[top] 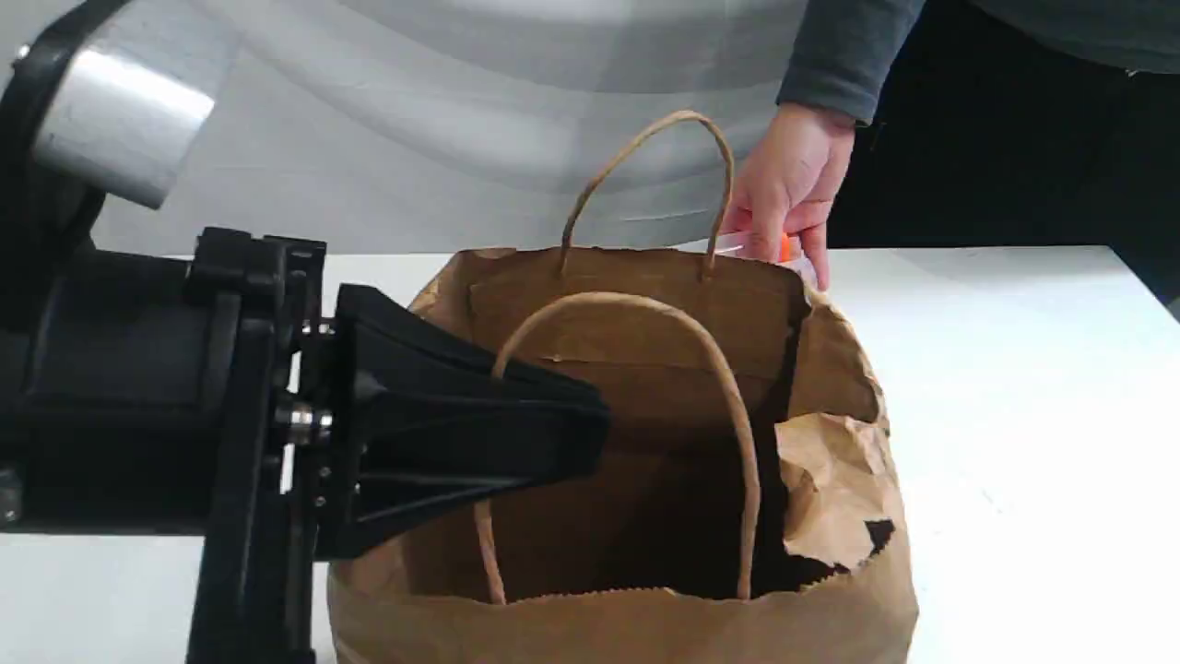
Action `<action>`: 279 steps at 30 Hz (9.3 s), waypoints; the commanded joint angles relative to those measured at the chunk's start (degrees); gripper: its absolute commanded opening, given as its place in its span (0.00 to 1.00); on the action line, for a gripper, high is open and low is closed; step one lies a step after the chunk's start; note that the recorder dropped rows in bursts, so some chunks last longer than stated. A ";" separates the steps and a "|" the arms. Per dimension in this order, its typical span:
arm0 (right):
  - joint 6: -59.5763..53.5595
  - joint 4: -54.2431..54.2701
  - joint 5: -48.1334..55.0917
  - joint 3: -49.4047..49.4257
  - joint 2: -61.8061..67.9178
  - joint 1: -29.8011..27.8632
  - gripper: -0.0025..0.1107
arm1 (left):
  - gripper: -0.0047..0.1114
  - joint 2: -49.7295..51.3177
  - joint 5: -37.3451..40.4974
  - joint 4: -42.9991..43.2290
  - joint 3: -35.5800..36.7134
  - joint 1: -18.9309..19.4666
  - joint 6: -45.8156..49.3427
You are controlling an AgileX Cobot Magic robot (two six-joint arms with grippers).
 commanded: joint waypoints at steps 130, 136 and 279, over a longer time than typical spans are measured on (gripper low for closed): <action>20.62 -0.86 3.40 -12.14 23.19 14.36 0.02 | 0.04 0.04 -13.21 24.37 -9.86 0.12 -36.44; 21.43 -1.41 3.40 -12.14 22.97 15.23 0.02 | 0.04 0.04 -13.10 36.45 -9.71 0.12 -47.55; 22.33 -21.74 -27.72 33.25 -43.68 16.19 0.02 | 0.04 -45.10 -18.69 83.43 7.71 0.12 -91.43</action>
